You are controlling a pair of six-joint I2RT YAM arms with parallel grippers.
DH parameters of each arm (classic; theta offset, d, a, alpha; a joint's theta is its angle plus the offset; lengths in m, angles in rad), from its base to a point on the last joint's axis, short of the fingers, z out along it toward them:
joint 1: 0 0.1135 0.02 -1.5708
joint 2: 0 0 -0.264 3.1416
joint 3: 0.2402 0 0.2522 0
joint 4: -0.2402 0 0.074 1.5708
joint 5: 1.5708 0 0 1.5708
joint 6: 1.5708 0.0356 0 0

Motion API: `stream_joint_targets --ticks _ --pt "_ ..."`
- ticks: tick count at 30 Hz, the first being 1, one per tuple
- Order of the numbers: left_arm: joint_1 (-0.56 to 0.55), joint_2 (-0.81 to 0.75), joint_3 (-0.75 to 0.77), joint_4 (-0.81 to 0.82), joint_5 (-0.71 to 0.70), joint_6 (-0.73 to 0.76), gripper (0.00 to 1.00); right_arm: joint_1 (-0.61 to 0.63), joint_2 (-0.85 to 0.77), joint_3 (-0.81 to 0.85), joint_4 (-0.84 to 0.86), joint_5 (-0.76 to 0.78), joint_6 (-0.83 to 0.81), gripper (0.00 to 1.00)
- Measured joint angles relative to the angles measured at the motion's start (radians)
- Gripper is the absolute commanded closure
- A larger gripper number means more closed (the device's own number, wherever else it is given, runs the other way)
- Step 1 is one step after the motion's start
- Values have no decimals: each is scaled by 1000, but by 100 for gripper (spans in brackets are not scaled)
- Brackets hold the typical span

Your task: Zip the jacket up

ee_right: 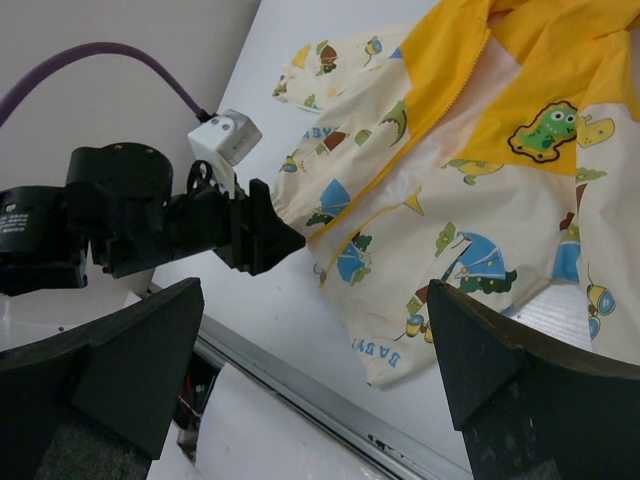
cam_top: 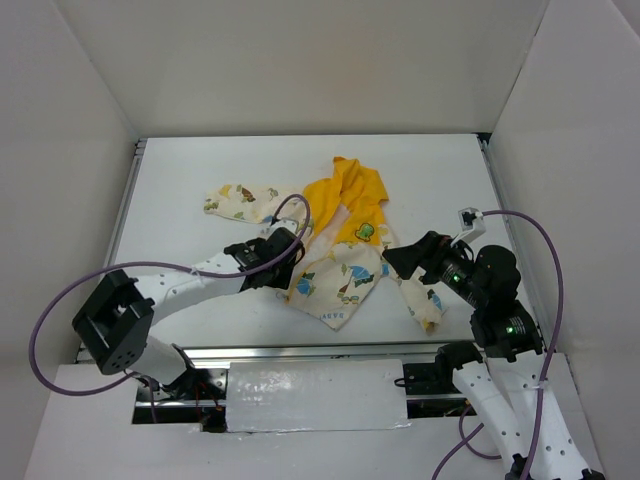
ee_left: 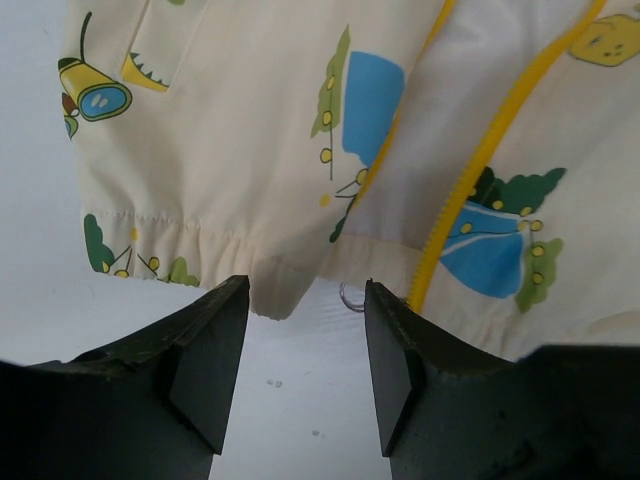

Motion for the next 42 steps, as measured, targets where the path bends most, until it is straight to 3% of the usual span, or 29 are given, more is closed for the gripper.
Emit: stream_joint_targets --ticks 5,9,12,15,17,23,27,31,36,42 --pt "0 58 5 -10 -48 12 37 0 0 0 1 -3 -14 0" --pt "0 134 24 -8 -73 14 50 0 0 -1 5 -6 -18 0" --pt "3 180 27 -2 -82 15 75 0 1 -1 5 -7 -21 0" --pt "11 194 27 0 -85 15 86 0 0 -1 5 -7 -24 0" --pt "14 190 30 2 -82 16 87 0 0 -1 5 -7 -25 0" --pt "35 77 27 24 -2 21 88 0 10 -1 5 -10 -28 0" --pt "93 -63 -11 116 152 41 85 0 22 -11 20 -30 -28 0" --pt "166 -156 -89 230 343 39 75 1 55 -44 65 -66 -23 0" --pt "176 -177 -189 375 588 21 62 39 169 -79 138 -111 0 0" --pt "176 -97 -250 558 809 -22 63 178 265 -79 168 -43 10 0"
